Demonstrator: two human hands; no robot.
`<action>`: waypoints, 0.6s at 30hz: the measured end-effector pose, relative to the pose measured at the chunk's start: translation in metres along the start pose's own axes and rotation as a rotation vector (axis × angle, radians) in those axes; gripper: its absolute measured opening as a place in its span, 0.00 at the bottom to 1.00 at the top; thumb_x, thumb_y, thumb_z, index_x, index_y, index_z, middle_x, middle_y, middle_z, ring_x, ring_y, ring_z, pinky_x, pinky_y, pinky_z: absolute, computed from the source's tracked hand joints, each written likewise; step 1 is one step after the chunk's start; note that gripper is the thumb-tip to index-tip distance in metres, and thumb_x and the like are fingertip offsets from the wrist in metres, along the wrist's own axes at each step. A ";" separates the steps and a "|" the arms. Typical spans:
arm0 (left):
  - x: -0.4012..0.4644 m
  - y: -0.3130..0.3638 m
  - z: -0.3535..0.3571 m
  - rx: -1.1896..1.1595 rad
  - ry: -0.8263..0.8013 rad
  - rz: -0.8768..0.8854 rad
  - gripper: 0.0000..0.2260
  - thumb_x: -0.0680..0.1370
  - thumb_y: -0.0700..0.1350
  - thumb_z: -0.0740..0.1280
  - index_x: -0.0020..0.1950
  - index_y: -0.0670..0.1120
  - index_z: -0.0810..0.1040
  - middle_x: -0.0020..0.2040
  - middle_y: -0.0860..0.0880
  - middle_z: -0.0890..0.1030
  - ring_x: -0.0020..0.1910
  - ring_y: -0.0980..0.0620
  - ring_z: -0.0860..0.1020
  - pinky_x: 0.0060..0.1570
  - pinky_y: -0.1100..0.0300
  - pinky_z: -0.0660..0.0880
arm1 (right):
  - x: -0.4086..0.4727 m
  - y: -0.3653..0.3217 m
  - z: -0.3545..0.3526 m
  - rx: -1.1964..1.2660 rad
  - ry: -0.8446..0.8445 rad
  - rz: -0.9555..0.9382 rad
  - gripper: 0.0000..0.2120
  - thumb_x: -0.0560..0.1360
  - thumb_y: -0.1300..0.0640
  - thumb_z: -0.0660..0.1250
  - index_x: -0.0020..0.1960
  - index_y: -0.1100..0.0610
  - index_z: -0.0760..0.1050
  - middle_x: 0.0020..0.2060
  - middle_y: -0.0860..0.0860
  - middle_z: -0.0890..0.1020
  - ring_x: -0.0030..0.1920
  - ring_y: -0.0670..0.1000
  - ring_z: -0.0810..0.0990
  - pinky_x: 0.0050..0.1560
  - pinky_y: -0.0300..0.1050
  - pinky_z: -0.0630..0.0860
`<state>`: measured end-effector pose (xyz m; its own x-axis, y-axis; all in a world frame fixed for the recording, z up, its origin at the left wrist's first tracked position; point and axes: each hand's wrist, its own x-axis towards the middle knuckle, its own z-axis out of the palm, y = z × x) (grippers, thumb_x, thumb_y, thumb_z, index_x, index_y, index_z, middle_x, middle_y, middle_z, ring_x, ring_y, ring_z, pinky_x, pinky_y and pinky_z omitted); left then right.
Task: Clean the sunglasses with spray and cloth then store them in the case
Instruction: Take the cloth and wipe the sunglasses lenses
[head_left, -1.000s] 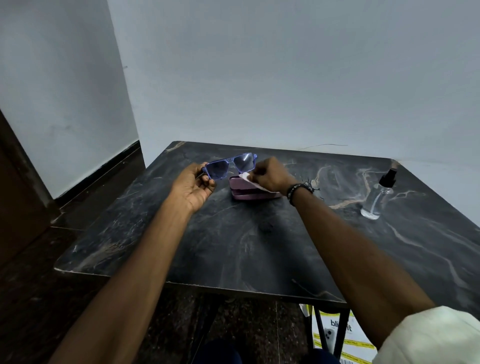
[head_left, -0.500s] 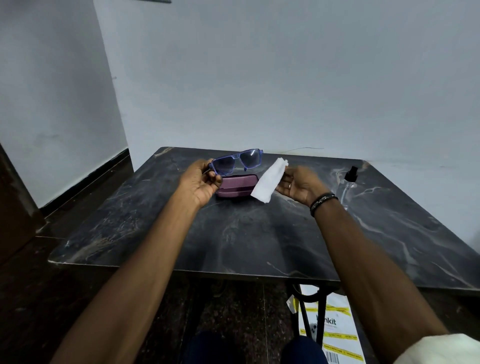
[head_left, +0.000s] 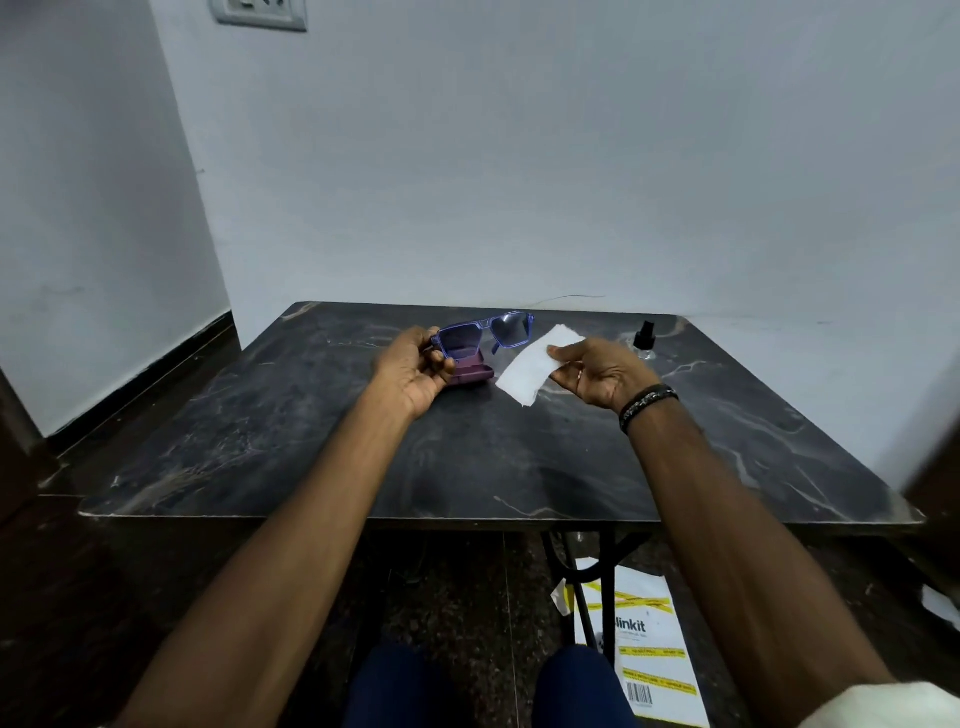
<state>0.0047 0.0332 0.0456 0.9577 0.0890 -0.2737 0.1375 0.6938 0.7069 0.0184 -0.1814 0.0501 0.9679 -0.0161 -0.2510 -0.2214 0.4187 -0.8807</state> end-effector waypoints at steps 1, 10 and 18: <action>-0.001 -0.002 0.001 0.005 -0.007 -0.001 0.08 0.76 0.35 0.59 0.38 0.41 0.73 0.33 0.47 0.72 0.17 0.58 0.66 0.22 0.67 0.72 | -0.004 0.000 0.001 0.000 0.006 -0.004 0.07 0.77 0.75 0.61 0.46 0.65 0.72 0.42 0.59 0.79 0.37 0.55 0.83 0.34 0.49 0.82; -0.014 -0.028 0.015 0.002 -0.024 -0.017 0.10 0.77 0.34 0.60 0.36 0.40 0.72 0.23 0.46 0.72 0.15 0.57 0.67 0.20 0.65 0.74 | -0.014 0.030 0.009 0.264 0.135 -0.064 0.07 0.77 0.63 0.59 0.54 0.61 0.72 0.47 0.60 0.81 0.41 0.55 0.83 0.41 0.45 0.81; -0.015 -0.044 0.017 -0.036 -0.007 -0.026 0.09 0.77 0.35 0.61 0.37 0.40 0.73 0.19 0.49 0.73 0.16 0.58 0.68 0.23 0.65 0.77 | -0.029 0.049 0.016 0.591 -0.127 -0.164 0.15 0.76 0.54 0.63 0.57 0.63 0.75 0.58 0.63 0.80 0.58 0.63 0.80 0.65 0.57 0.74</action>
<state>-0.0117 -0.0110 0.0293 0.9557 0.0652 -0.2872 0.1538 0.7211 0.6756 -0.0184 -0.1461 0.0200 0.9983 -0.0300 -0.0501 -0.0007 0.8519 -0.5238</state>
